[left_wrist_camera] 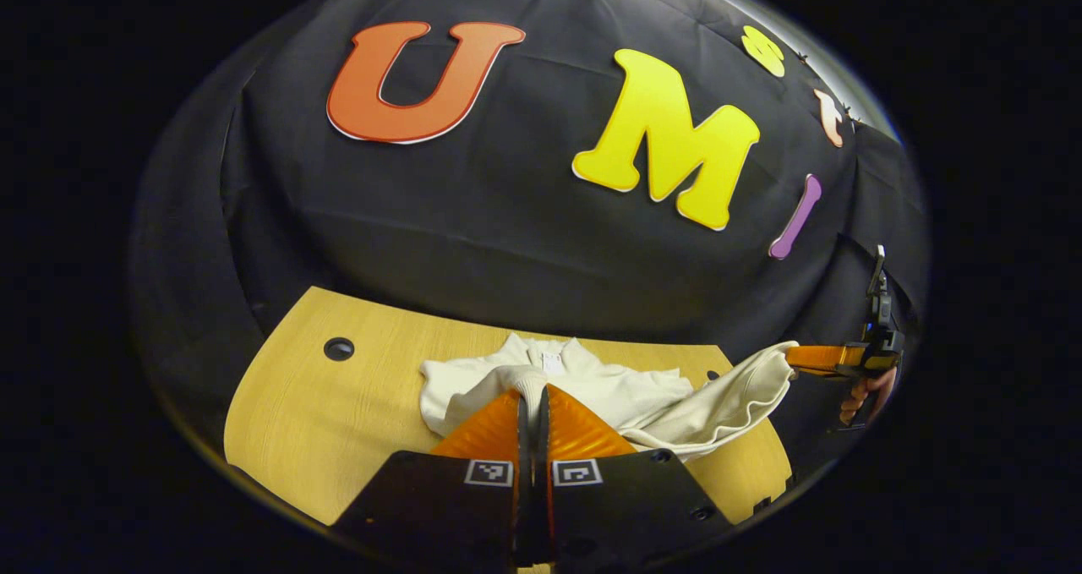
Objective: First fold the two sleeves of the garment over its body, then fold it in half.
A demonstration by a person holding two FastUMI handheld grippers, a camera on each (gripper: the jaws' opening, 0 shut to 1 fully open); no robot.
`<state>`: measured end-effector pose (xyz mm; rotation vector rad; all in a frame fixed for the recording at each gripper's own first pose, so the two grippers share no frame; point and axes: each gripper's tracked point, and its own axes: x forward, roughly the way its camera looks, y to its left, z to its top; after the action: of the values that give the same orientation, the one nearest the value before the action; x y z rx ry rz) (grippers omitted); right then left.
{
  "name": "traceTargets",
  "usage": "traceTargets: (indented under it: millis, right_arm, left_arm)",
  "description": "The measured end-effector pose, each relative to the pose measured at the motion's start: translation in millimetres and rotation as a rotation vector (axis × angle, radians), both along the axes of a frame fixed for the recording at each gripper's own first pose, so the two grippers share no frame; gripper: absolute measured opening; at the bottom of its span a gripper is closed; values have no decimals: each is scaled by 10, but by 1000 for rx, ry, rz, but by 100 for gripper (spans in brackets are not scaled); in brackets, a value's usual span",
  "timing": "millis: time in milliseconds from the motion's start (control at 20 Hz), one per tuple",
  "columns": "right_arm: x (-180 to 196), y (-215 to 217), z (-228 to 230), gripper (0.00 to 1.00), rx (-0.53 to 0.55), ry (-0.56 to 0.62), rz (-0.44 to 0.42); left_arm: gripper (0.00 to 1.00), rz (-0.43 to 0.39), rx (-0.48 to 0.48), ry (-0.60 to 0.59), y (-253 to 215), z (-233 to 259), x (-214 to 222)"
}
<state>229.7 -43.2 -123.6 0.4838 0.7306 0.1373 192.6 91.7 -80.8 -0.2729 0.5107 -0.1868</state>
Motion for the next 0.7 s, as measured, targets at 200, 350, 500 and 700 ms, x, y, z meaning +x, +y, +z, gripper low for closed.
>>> traceTargets:
  millis: [200,350,500,700]
  right_arm:
    - [580,22,-275,0,25,31,-35]
    - [930,12,-713,1,-3,43,-49]
    - [1267,-7,-1185,1,-13,49,-83]
    - [1599,37,-1722,1,-68,39,-103]
  left_arm:
    - [3,39,-33,17,74,-95,550]
    - [3,66,-17,30,134,-384,930]
    - [3,81,15,42,188,-797,1238]
    - [3,73,37,7,115,-1198,1660]
